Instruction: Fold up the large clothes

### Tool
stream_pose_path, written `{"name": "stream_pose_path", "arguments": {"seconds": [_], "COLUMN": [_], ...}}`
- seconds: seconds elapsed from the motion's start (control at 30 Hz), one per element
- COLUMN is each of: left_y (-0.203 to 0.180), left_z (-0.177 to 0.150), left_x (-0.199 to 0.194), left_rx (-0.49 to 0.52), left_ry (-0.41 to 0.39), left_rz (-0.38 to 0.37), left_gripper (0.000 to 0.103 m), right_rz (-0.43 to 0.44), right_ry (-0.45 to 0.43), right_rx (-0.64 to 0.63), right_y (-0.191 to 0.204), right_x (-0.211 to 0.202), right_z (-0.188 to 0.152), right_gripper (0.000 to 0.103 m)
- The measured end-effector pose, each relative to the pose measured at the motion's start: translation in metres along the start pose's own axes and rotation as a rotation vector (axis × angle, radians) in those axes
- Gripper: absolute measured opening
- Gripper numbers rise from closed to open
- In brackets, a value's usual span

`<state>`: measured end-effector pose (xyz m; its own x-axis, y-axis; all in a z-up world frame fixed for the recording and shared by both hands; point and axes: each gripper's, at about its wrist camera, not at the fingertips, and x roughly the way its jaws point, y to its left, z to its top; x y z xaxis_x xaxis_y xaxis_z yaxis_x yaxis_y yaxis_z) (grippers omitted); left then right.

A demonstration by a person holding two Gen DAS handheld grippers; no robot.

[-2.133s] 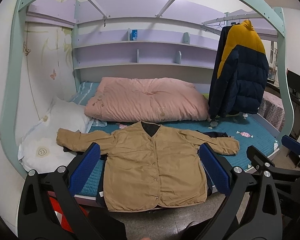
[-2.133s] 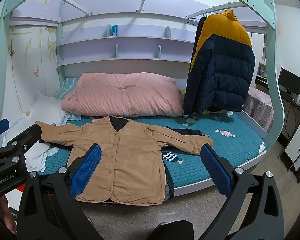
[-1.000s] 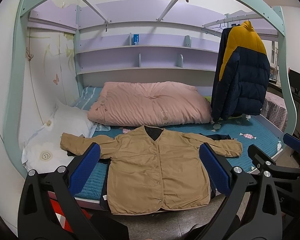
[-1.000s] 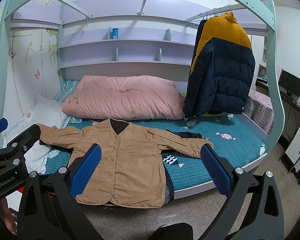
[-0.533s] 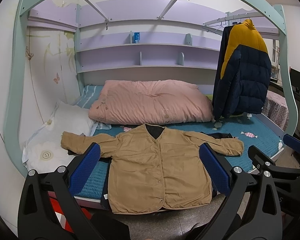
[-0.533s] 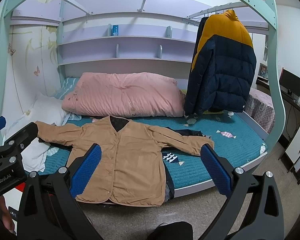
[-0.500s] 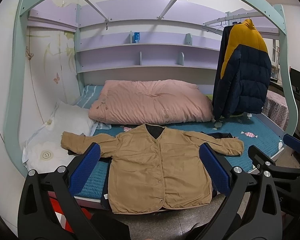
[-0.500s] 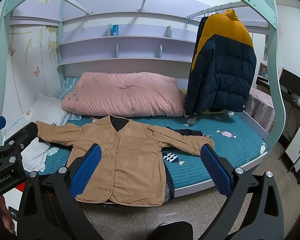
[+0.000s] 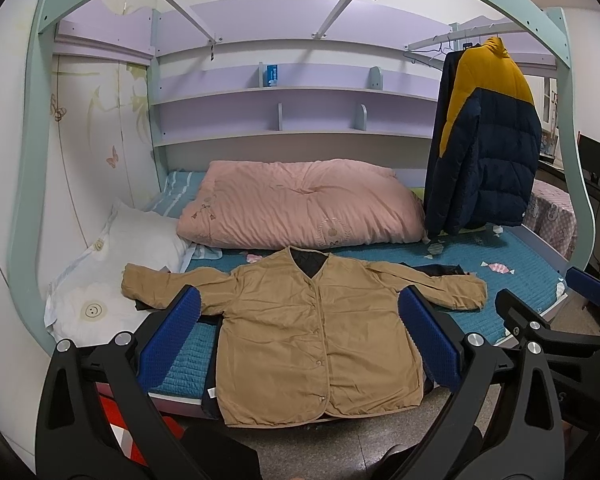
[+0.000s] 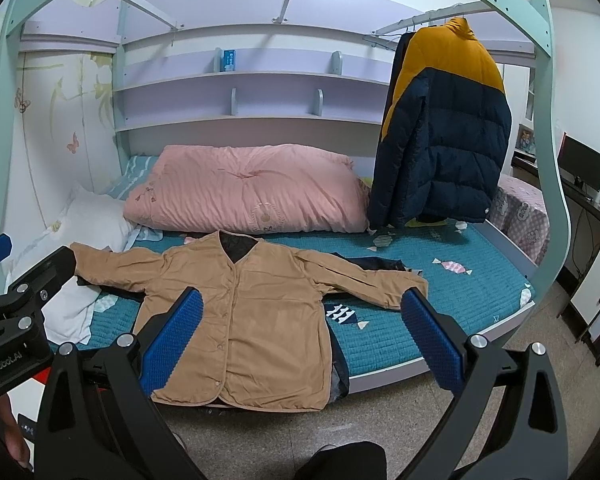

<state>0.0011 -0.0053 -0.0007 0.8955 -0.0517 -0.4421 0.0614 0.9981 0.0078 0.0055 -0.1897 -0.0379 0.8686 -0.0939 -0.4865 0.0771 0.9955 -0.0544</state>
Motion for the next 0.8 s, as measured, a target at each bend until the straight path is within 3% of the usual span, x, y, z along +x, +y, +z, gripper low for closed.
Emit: {"name": "stream_pose_path", "arguments": {"seconds": [0.47,0.73,0.8], "left_y": [0.000,0.031,0.045], "left_z": [-0.001,-0.014,-0.018], "left_x": [0.008,0.054,0.072], "left_rx": [0.008,-0.010,-0.012], "left_ry": [0.012,-0.009,0.001], "left_rz": [0.008,0.010,0.060], "left_gripper": [0.099,0.099,0.099], "right_rz": [0.012,0.039,0.051], "right_ry": [0.010,0.032,0.043], "right_rx": [0.004,0.007,0.004], "right_y": [0.002,0.026,0.037], "right_x": [0.008,0.054,0.073], "right_z": [0.002,0.010,0.010], "right_gripper": [0.096,0.096,0.096]}}
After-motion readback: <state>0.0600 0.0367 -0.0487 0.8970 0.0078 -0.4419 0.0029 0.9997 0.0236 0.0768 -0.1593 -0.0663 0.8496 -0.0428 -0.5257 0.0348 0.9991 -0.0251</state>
